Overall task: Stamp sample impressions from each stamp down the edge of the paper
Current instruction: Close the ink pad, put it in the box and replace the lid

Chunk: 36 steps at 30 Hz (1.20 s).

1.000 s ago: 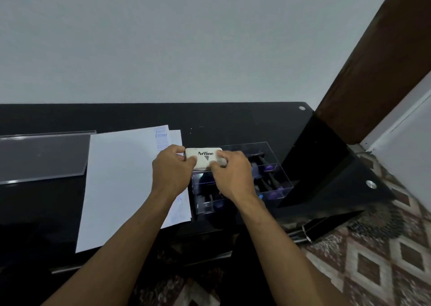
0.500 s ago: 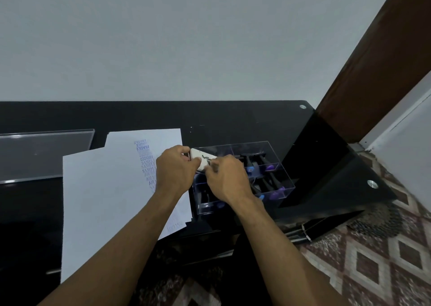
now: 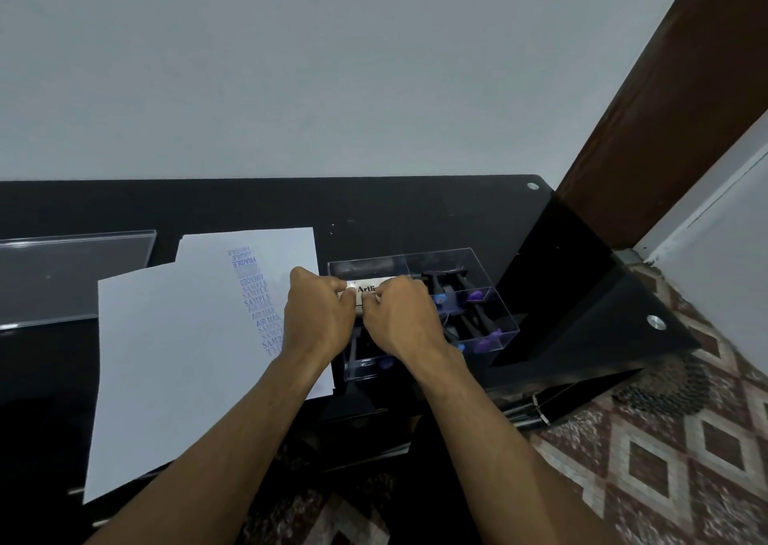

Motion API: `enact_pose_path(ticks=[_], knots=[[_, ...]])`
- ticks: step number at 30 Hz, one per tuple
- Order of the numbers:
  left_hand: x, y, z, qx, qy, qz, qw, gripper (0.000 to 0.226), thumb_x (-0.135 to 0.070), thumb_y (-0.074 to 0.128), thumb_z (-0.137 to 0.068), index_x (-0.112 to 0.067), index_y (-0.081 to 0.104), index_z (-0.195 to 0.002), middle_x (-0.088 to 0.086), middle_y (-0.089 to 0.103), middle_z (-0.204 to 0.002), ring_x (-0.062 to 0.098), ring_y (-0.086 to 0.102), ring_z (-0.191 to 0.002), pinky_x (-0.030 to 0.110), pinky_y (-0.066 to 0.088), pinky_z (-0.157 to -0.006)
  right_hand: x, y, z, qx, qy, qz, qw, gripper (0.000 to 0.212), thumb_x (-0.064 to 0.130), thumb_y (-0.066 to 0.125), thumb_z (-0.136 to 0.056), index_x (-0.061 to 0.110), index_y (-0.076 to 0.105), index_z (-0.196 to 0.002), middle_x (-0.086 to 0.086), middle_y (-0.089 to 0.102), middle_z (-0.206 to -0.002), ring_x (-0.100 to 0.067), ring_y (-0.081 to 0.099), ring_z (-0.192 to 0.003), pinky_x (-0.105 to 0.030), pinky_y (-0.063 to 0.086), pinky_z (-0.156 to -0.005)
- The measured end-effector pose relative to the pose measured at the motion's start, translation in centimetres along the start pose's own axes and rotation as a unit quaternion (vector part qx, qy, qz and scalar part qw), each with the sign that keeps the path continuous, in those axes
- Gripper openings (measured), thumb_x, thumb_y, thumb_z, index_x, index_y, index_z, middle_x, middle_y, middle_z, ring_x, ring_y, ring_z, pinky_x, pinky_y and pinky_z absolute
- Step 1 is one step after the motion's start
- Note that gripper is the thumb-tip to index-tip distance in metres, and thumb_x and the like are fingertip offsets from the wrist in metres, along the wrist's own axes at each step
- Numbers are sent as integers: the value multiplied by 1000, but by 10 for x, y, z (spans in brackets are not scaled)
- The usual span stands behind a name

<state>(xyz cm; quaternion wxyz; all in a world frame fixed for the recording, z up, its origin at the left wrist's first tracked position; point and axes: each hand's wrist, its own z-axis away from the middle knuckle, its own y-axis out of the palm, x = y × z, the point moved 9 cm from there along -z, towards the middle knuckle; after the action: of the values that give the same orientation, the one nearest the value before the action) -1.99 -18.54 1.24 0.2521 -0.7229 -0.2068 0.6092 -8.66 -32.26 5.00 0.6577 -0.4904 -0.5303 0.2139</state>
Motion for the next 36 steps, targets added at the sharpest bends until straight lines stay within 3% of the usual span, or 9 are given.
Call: enact_pose_path(ticks=[6,8,11,14,17,22,31,33,36], knots=[[-7,-4,2,16,26,-24,999,19,-25,66,-95,-11,77,-103,6,63,-109,12,64,-85,8,33,-62,0,1,0,-27,-29,19,999,34,24,55,-94,12,54,-62,-3,58,-69,-9,53,-56,-19,35,-45],[-12,-11,6,22,39,-23,999,23,-24,65,-97,-14,74,-116,5,59,-116,16,64,-94,12,37,-72,5,-1,5,-45,-66,20,997,22,22,54,-94,13,63,-76,-5,63,-87,-15,57,-81,-27,49,-63],[-18,-25,17,38,78,-28,996,32,-26,60,-100,-19,66,-131,1,56,-122,11,56,-103,19,37,-85,13,-12,15,-111,-112,55,986,21,24,56,-94,12,71,-105,-4,69,-107,-22,56,-102,-39,50,-88],[-6,-41,26,38,110,-79,990,37,-32,59,-100,-20,61,-135,-1,56,-136,15,51,-122,21,34,-97,16,-11,16,-105,-115,74,985,23,26,55,-94,14,70,-108,-3,69,-109,-22,56,-104,-39,49,-91],[32,-69,30,-16,79,-157,984,39,-36,63,-96,-18,64,-131,7,56,-143,28,50,-131,42,36,-111,24,-1,19,-95,-121,96,983,25,28,56,-92,16,70,-108,-2,70,-107,-24,57,-102,-40,48,-89],[100,-94,34,28,-20,-278,960,53,-51,44,-101,-25,48,-147,13,31,-161,35,19,-151,59,7,-122,66,15,34,-113,-181,88,973,28,28,58,-88,20,72,-110,3,69,-109,-21,55,-102,-38,44,-86],[88,-75,19,110,105,-227,962,46,-31,40,-107,-20,42,-151,5,29,-164,23,19,-154,46,9,-125,115,77,67,65,-336,187,921,34,30,38,-95,19,70,-102,-1,68,-109,-24,58,-96,-39,46,-86],[92,-89,19,72,104,-219,968,44,-28,49,-104,-17,49,-146,8,34,-161,25,27,-151,44,15,-124,114,77,66,83,-326,206,919,35,36,39,-96,19,69,-104,-3,65,-113,-26,55,-100,-41,44,-87],[117,-131,23,-41,-7,-210,977,45,-28,62,-96,-10,59,-136,18,44,-150,37,36,-138,53,35,-112,107,79,61,120,-258,206,936,39,40,41,-98,16,60,-124,-16,46,-142,-33,43,-122,-45,39,-102]])
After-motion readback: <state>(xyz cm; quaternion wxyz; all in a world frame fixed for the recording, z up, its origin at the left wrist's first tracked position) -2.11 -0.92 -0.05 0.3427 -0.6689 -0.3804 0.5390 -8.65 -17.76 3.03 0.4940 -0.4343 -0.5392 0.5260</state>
